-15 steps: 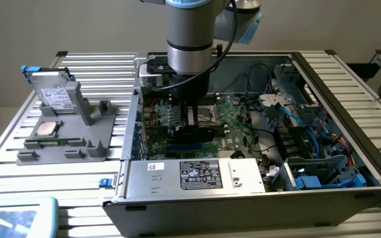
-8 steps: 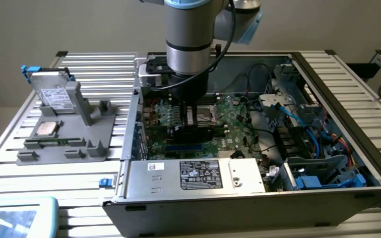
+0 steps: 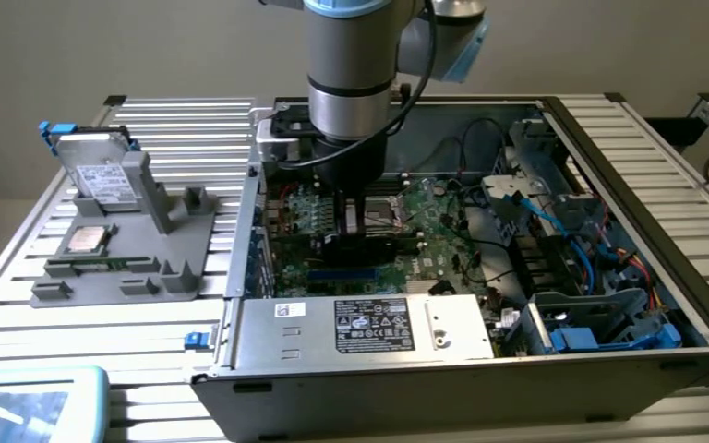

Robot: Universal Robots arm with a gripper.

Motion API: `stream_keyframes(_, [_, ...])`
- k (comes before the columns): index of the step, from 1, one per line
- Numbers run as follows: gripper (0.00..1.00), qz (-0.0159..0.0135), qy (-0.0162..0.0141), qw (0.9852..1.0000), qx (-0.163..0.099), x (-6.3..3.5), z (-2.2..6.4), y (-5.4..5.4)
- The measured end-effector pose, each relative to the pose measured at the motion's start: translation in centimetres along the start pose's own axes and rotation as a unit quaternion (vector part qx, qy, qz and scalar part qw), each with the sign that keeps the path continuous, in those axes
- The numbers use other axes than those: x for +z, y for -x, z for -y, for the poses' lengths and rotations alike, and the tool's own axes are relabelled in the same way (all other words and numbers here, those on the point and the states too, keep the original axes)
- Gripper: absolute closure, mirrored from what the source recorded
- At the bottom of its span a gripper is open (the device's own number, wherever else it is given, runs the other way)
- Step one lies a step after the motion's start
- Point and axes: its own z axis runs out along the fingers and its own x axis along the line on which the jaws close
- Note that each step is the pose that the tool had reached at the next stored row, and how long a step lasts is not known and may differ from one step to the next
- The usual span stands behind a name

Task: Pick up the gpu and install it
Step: 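Insert the gpu into the slot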

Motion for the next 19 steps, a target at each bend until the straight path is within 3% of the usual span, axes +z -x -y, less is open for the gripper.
stream_keyframes(4, [0.73, -0.0001, 0.0008, 0.9999, 0.013, 0.00, 0.00, -0.06])
stream_keyframes(19, [0.73, 0.0000, 0.0012, 0.9999, 0.014, 0.03, 0.05, -0.66])
